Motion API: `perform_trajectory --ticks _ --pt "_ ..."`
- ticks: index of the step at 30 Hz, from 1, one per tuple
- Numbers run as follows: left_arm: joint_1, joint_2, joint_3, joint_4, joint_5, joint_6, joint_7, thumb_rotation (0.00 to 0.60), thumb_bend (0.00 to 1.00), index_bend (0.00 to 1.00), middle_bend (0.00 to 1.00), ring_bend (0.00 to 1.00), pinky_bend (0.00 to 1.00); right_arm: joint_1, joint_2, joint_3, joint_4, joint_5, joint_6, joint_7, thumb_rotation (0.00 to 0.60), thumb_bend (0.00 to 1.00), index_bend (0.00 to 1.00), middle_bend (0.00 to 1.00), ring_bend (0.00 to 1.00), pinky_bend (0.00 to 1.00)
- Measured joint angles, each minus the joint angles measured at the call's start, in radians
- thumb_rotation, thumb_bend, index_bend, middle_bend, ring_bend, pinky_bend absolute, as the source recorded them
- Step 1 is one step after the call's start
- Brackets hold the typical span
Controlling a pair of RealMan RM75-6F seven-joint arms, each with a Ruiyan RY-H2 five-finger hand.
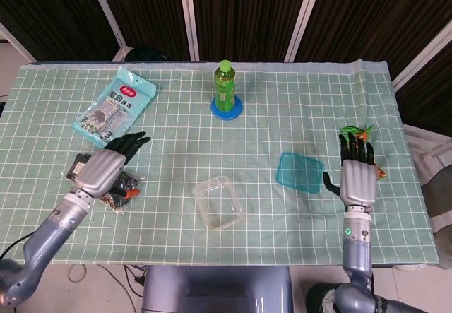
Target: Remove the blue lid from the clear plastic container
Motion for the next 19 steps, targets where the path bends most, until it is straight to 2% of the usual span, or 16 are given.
perform_trajectory --ticks 6,10,16,19 --pt "0.173 0.04 0.074 -0.045 0.06 0.194 0.046 0.6 0.0 0.0 0.0 0.0 0.08 -0.088 0.176 -0.096 -0.083 -0.119 0.004 0.142 0.6 0.31 0.0 0.0 0.0 0.0" --pt "0.298 0.046 0.119 -0.046 0.099 0.325 0.065 0.6 0.0 0.0 0.0 0.0 0.03 -0.156 0.306 -0.185 -0.106 -0.265 0.018 0.272 0.6 0.25 0.0 0.0 0.0 0.0" --pt "0.473 0.029 0.168 0.022 0.142 0.492 0.069 0.6 0.0 0.0 0.0 0.0 0.02 -0.256 0.449 -0.296 -0.06 -0.459 0.106 0.478 0.6 0.25 0.0 0.0 0.0 0.0" --pt "0.533 0.011 0.173 0.084 0.154 0.545 0.043 0.6 0.0 0.0 0.0 0.0 0.02 -0.292 0.476 -0.322 -0.004 -0.496 0.159 0.552 0.6 0.25 0.0 0.0 0.0 0.0"
